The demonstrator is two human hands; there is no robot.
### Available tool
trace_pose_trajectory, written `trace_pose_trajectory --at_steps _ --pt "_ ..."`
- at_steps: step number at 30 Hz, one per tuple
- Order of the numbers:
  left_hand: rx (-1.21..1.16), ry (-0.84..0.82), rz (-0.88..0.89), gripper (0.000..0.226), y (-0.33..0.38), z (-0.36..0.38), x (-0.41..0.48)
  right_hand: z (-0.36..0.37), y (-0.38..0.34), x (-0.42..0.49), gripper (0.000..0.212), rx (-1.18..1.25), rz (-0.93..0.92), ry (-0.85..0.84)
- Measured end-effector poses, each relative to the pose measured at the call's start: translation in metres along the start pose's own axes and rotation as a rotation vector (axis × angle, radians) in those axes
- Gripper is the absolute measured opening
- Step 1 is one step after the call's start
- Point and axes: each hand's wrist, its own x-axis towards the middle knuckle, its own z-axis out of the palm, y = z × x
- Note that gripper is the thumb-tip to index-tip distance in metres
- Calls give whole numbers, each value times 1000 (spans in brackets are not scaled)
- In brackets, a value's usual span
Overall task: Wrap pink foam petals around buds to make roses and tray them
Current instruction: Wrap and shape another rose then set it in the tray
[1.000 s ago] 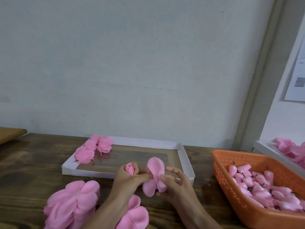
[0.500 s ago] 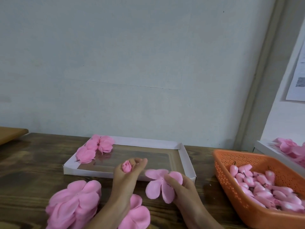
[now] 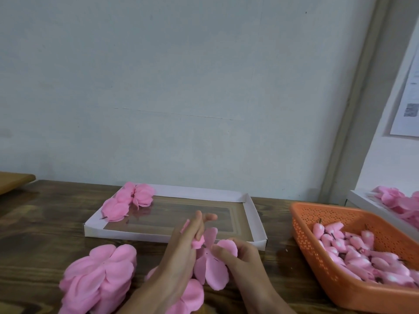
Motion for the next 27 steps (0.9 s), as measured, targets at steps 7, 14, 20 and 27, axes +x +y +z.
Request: trace_pose_trajectory --at_steps 7,14,20,27 --pt "38 -59 14 71 3 2 -4 -1 -3 -2 42 43 -2 7" --pt "106 -76 36 44 -3 0 -2 0 -5 -2 38 47 -12 20" --pt "158 -35 78 70 -9 1 -2 -1 -5 -2 18 28 -82 -4" --pt "212 -29 85 54 -13 2 -3 0 -7 -3 14 -3 -249 -12"
